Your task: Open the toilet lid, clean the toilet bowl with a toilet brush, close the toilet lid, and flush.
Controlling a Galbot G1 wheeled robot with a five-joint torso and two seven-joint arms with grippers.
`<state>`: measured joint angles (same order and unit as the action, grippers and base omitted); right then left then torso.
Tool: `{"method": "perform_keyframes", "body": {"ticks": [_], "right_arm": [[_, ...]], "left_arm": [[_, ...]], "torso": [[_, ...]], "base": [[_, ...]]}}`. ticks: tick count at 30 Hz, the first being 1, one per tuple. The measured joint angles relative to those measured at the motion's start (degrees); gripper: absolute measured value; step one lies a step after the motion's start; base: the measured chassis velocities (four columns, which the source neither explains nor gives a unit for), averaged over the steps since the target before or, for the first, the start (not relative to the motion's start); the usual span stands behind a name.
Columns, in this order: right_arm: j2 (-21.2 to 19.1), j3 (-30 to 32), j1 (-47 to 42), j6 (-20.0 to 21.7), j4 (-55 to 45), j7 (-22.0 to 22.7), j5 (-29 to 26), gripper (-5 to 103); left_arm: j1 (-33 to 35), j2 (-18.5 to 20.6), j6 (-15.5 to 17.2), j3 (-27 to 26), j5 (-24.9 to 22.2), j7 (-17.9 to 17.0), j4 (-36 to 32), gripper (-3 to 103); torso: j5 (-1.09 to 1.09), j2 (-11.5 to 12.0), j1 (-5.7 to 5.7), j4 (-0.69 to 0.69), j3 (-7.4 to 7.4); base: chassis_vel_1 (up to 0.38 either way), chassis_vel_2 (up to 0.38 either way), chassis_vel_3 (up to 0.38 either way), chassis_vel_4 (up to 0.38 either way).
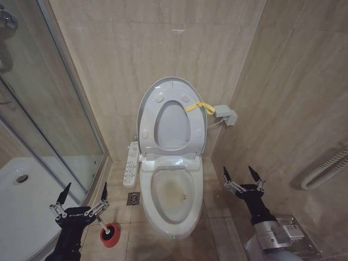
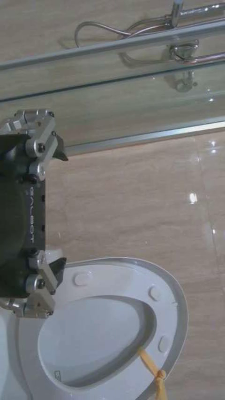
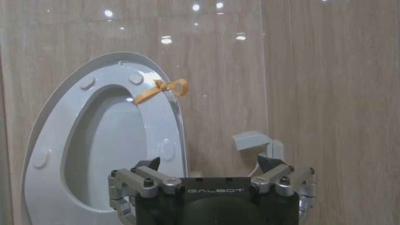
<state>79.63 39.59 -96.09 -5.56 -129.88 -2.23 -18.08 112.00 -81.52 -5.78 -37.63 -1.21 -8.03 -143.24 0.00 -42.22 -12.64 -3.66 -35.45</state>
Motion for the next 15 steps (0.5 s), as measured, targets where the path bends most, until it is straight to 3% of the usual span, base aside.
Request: {"method": "perform_keyframes", "body": {"ticks": [15], "right_arm": [[0.0,0.0,0.0,0.0,0.0,0.0,0.0,100]], "left_arm": [[0.0,0.0,0.0,0.0,0.0,0.0,0.0,100]], "torso": [[0.0,0.0,0.0,0.0,0.0]], "base": [[0.0,0.0,0.0,0.0]]}}
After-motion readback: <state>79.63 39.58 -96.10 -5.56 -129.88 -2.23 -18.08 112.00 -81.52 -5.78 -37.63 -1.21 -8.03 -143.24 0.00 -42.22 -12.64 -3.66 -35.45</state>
